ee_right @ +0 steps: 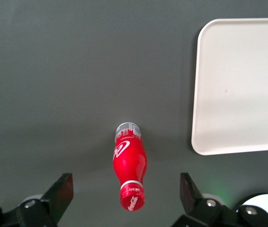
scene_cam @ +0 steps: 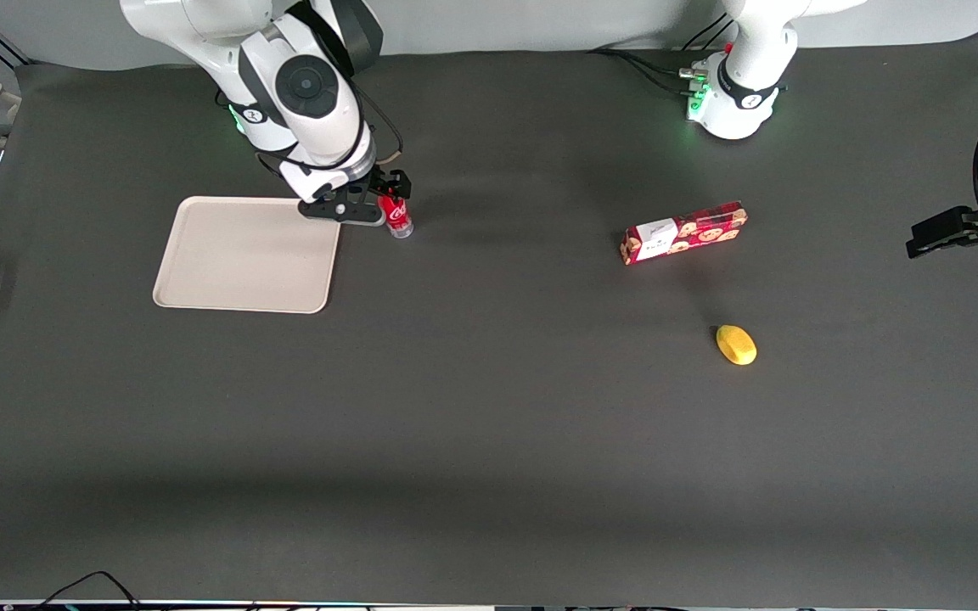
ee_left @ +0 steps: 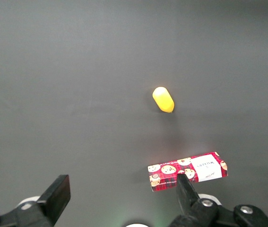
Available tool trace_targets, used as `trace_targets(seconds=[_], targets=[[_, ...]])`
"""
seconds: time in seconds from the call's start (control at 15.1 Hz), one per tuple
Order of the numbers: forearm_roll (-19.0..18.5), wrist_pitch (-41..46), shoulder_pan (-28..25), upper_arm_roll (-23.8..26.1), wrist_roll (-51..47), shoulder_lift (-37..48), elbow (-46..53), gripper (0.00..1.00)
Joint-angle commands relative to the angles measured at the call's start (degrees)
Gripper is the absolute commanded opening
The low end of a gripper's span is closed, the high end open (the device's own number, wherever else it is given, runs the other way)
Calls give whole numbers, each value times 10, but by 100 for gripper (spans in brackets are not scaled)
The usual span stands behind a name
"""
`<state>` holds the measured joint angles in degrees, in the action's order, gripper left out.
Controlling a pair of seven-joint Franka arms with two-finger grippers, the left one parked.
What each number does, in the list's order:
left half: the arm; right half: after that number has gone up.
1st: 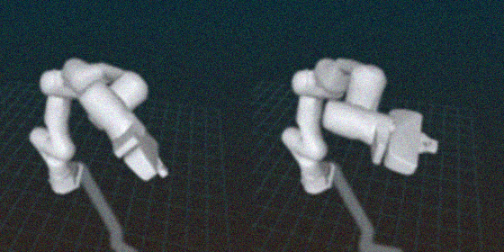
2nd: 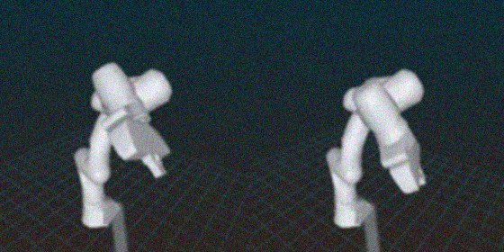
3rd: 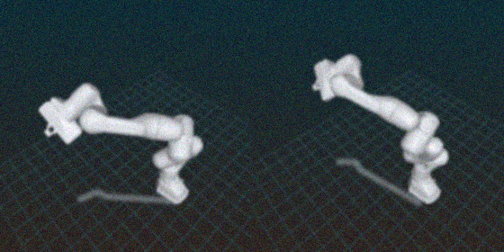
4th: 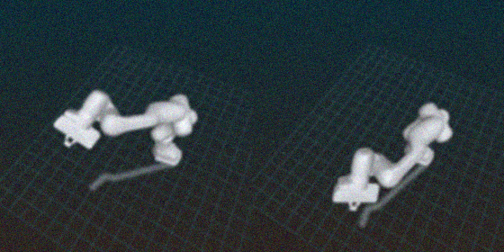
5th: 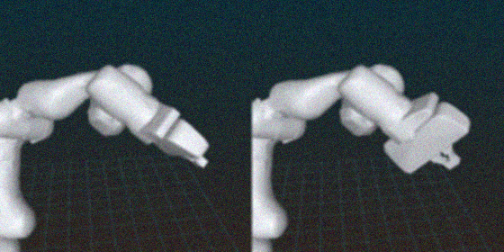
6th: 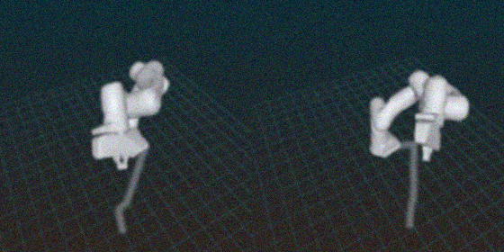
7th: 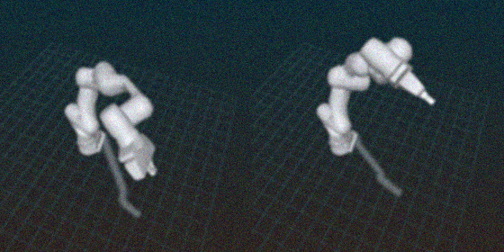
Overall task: Place coke bottle on tray
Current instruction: 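Lower the open right gripper around the bottle and close on it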
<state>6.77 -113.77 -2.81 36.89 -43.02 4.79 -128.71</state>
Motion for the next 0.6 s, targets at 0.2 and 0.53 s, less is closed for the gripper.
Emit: trace_targets(seconds=[0.2,0.53], targets=[[5,-67,-20,41,-37,33,-81,100],[4,-93,-27,55,-30,34,-113,100]])
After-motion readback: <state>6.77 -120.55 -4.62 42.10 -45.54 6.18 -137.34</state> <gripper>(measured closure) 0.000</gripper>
